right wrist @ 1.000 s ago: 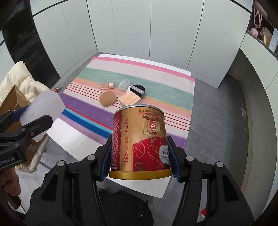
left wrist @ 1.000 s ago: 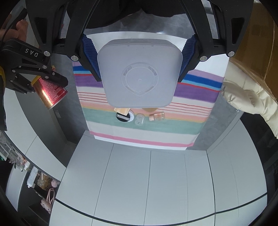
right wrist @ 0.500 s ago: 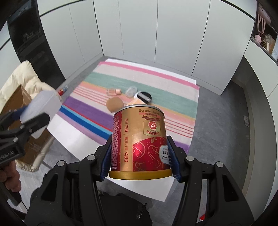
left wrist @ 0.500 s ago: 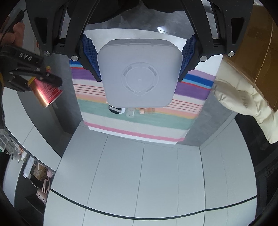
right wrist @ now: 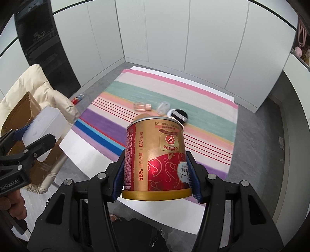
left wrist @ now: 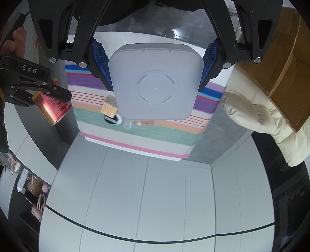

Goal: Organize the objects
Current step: 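Carry the frosted box and red can with both tools toward the cardboard box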

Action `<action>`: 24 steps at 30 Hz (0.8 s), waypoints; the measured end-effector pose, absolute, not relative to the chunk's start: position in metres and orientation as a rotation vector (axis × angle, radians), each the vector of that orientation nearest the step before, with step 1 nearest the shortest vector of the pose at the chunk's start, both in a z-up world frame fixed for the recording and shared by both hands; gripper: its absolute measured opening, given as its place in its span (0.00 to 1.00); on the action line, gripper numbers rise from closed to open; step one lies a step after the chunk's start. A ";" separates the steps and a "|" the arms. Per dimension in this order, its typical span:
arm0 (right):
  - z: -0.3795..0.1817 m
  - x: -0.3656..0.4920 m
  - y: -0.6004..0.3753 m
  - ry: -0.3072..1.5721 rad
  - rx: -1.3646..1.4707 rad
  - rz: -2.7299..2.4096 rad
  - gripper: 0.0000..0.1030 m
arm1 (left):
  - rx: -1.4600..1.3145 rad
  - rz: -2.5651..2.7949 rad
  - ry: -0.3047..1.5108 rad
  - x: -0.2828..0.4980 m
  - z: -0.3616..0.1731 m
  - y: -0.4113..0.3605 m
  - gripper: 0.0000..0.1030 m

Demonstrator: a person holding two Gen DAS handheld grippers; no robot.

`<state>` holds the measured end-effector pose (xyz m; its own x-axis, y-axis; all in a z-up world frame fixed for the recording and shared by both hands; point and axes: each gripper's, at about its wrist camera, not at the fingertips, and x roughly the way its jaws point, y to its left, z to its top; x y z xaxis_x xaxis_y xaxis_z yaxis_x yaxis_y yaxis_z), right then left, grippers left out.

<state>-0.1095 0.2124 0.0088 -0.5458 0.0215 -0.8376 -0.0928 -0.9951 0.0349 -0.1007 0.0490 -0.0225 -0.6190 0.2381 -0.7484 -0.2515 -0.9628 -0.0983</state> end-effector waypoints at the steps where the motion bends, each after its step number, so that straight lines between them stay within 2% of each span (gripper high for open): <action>1: 0.009 -0.112 0.207 0.108 -1.466 2.712 0.57 | -1.200 2.607 0.016 -0.101 -0.022 0.047 0.80; 24: 0.007 -0.159 0.115 -0.009 -1.482 2.855 0.57 | -1.227 2.721 -0.114 -0.105 -0.021 -0.032 0.80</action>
